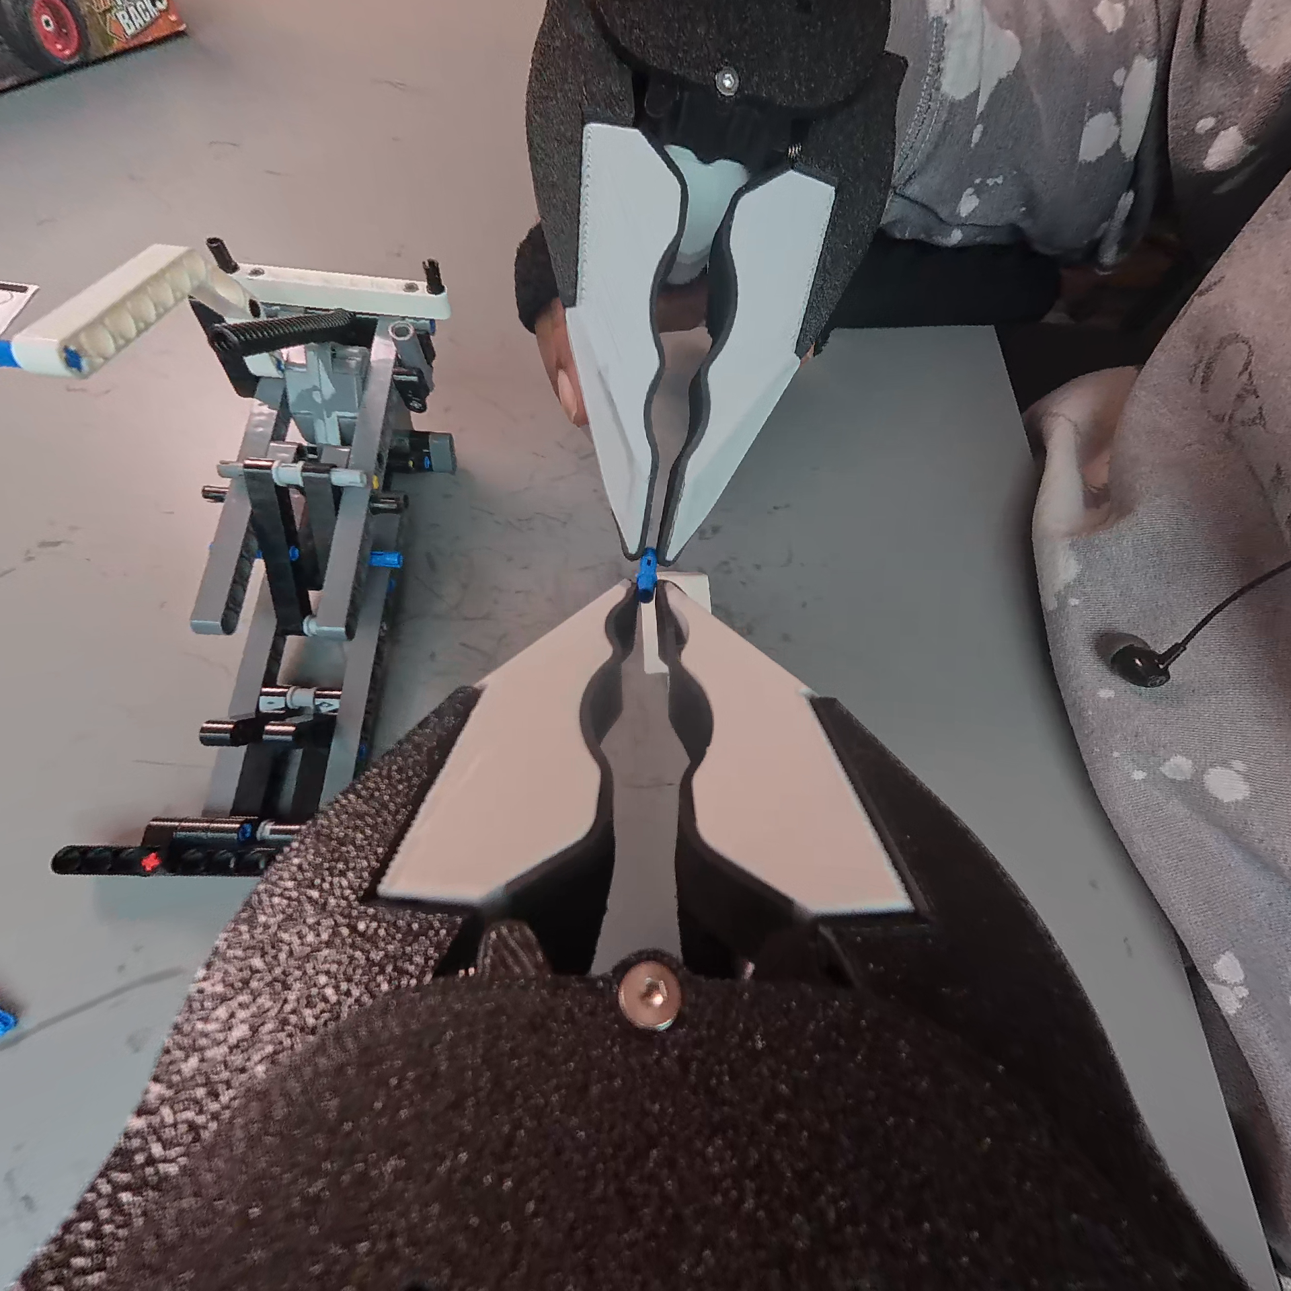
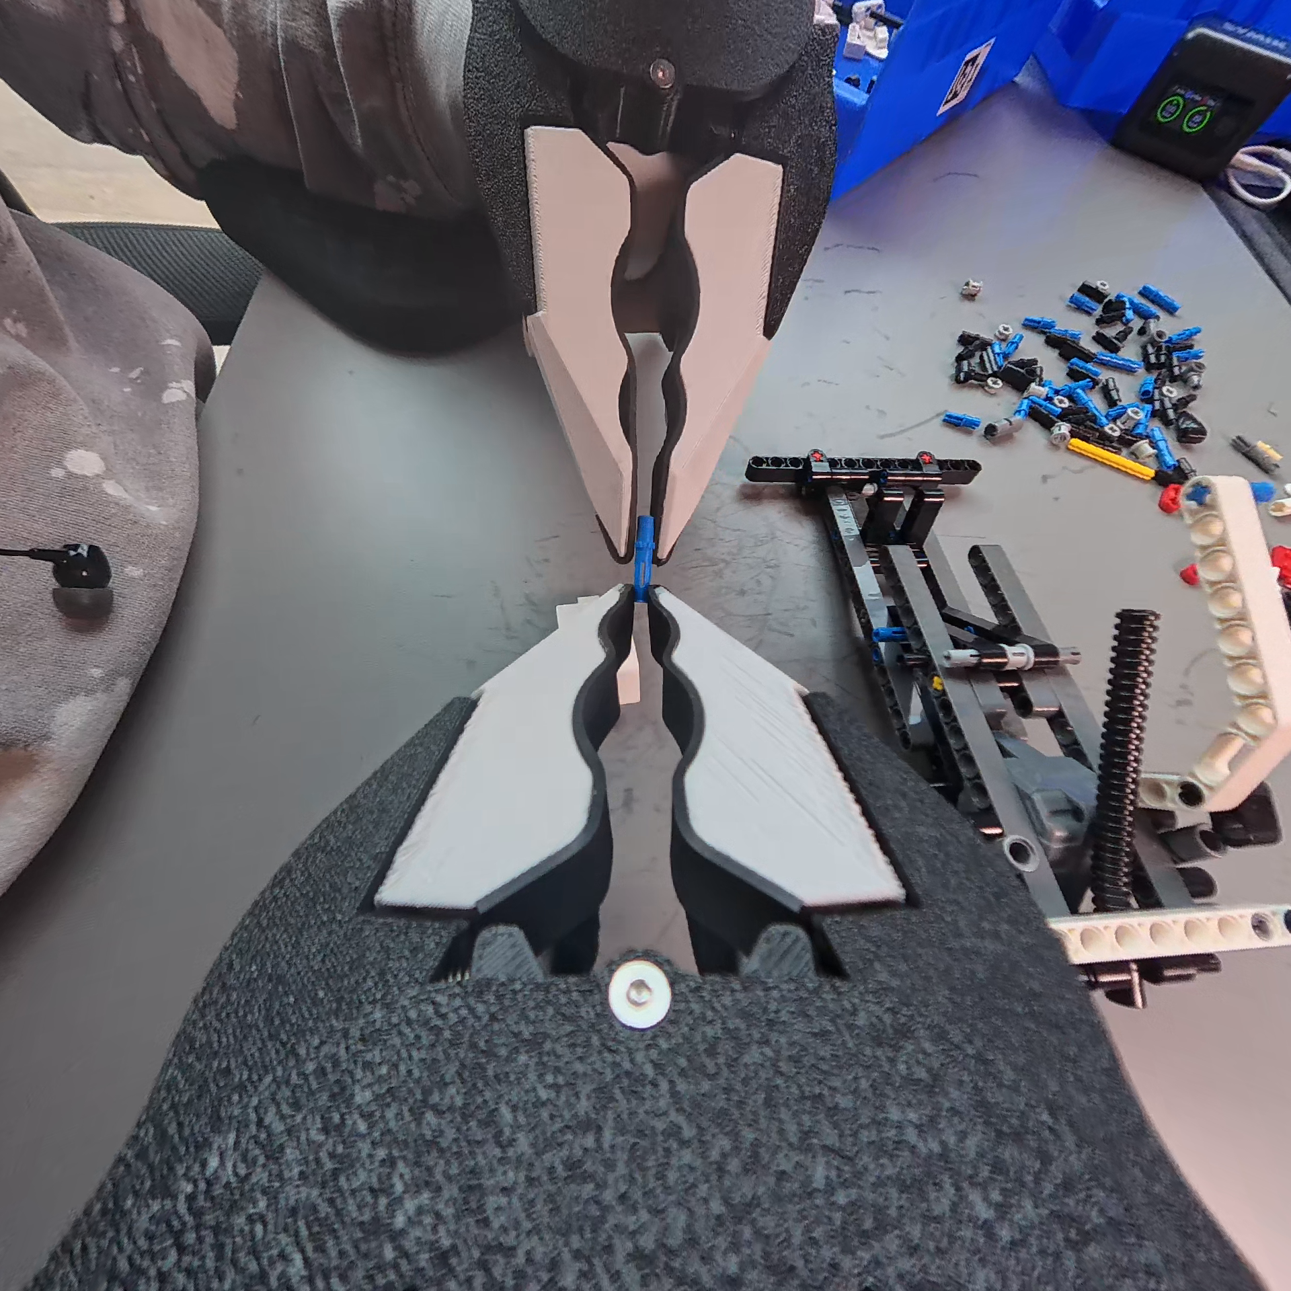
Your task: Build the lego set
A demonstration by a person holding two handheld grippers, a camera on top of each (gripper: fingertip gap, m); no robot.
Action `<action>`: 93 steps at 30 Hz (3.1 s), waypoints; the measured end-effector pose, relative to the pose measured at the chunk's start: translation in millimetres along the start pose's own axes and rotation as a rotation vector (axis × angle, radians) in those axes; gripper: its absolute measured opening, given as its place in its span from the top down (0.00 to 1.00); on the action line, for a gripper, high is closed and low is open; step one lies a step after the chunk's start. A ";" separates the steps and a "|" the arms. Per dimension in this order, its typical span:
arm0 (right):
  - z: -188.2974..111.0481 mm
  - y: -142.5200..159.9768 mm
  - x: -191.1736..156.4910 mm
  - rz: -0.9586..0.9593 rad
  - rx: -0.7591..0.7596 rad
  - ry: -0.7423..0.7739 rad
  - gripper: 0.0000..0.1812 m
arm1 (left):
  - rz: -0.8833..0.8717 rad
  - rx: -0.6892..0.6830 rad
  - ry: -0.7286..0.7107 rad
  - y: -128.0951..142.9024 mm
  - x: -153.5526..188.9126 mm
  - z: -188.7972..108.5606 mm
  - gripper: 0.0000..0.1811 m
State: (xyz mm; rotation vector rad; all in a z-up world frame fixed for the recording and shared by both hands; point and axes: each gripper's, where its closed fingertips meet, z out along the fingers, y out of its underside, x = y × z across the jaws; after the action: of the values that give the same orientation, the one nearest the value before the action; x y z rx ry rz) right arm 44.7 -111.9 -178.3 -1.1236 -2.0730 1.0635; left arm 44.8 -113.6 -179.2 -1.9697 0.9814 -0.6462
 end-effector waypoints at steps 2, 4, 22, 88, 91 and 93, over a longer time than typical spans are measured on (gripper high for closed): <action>-1.0 0.1 0.8 0.009 0.006 -0.003 0.98 | -0.012 -0.003 -0.002 0.4 -1.1 0.0 0.98; -5.1 6.6 -0.6 0.023 -0.025 -0.035 0.93 | -0.009 -0.013 -0.046 1.4 -8.0 -1.6 0.98; -10.5 64.5 43.7 0.386 -0.296 0.293 0.87 | -0.207 0.049 -0.263 5.2 -58.1 -16.0 0.98; -5.4 24.0 53.5 0.631 0.054 0.460 0.87 | -0.039 -0.184 -0.584 13.2 -61.5 3.3 0.98; -4.3 22.0 50.7 0.665 0.086 0.423 0.87 | -0.050 -0.186 -0.572 16.3 -62.1 4.5 0.98; -5.5 20.9 50.1 0.704 0.114 0.394 0.87 | -0.043 -0.178 -0.566 15.8 -61.3 5.1 0.98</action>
State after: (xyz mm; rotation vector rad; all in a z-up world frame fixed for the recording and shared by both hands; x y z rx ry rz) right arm 32.6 -59.6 -188.3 -1.8921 -1.3095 1.1213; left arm 7.6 -66.6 -200.2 -2.1588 0.6596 -0.0045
